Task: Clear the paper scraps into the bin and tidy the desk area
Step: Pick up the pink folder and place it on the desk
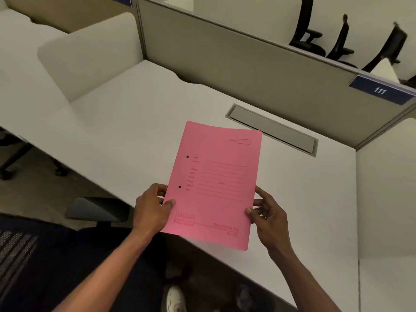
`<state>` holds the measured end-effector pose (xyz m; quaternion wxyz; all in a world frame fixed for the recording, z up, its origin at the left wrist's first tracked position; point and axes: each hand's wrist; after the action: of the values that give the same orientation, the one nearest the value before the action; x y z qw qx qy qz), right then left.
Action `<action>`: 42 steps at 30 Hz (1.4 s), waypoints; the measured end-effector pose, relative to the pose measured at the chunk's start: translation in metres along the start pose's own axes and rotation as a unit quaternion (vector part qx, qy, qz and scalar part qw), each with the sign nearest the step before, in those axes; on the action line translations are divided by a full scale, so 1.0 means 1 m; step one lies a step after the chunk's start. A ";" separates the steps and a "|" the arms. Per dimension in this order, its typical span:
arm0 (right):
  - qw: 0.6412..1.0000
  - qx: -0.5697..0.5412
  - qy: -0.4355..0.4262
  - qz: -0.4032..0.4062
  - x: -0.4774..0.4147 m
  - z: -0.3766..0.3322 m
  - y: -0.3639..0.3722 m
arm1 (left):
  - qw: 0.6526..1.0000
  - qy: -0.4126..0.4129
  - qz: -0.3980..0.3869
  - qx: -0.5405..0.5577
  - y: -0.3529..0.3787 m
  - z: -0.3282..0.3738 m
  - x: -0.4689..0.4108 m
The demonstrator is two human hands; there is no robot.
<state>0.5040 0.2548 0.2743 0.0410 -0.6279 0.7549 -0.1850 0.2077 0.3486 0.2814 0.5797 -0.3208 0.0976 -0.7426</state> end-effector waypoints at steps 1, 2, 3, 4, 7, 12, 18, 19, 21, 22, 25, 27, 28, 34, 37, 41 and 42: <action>1.000 0.001 0.000 0.001 -0.007 -0.004 0.001 | 1.000 0.002 -0.002 0.002 -0.004 0.002 -0.007; 1.000 0.002 -0.001 0.000 -0.015 -0.008 0.003 | 1.000 0.004 -0.006 0.004 -0.007 0.003 -0.014; 1.000 0.003 -0.004 -0.001 -0.022 -0.012 0.004 | 1.000 0.004 -0.009 0.006 -0.010 0.004 -0.022; 1.000 0.004 -0.006 -0.001 -0.030 -0.016 0.005 | 1.000 0.004 -0.010 0.008 -0.013 0.006 -0.030; 1.000 0.004 -0.006 0.001 -0.054 -0.021 0.006 | 1.000 0.004 -0.007 0.013 -0.019 0.011 -0.054; 1.000 -0.004 0.000 -0.010 -0.102 -0.016 0.008 | 1.000 -0.009 -0.001 0.018 -0.019 0.017 -0.094; 0.999 -0.019 0.018 -0.029 -0.171 0.003 0.010 | 0.999 -0.030 0.016 -0.002 -0.012 0.023 -0.159; 0.999 -0.023 0.021 -0.031 -0.183 0.006 0.010 | 0.999 -0.034 0.016 -0.010 -0.011 0.025 -0.170; 0.998 -0.035 0.026 -0.038 -0.208 0.011 0.011 | 0.999 -0.042 0.017 -0.023 -0.009 0.031 -0.196; 0.998 -0.041 0.028 -0.042 -0.222 0.013 0.011 | 0.998 -0.045 0.017 -0.029 -0.008 0.035 -0.210; 0.996 -0.056 0.040 -0.052 -0.266 0.019 0.011 | 0.997 -0.054 0.014 -0.048 -0.006 0.047 -0.253; 0.995 -0.063 0.048 -0.062 -0.294 0.023 0.012 | 0.996 -0.058 0.014 -0.059 -0.005 0.053 -0.283; 0.994 -0.065 0.052 -0.067 -0.309 0.025 0.013 | 0.996 -0.059 0.016 -0.067 -0.004 0.056 -0.297; 0.992 -0.072 0.076 -0.074 -0.392 0.036 0.021 | 0.992 -0.049 0.032 -0.108 -0.005 0.074 -0.384; 0.991 -0.078 0.082 -0.077 -0.425 0.038 0.028 | 0.990 -0.038 0.049 -0.127 -0.006 0.078 -0.423; 0.992 -0.063 0.083 -0.077 -0.462 0.037 0.033 | 0.986 -0.035 0.072 -0.144 0.000 0.080 -0.465; 0.992 -0.056 0.084 -0.075 -0.469 0.037 0.033 | 0.986 -0.036 0.077 -0.145 0.001 0.080 -0.473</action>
<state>0.5812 0.7030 0.1490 -0.0720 -0.6663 0.7156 -0.1968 0.3137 0.8031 0.1709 0.5855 -0.4197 0.2076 -0.6618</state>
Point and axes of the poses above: each hand's wrist, its own x-axis away from the middle knuckle, its own y-axis out of the palm, z = x × y, and after that the axes turned 13 degrees about -z, right-handed
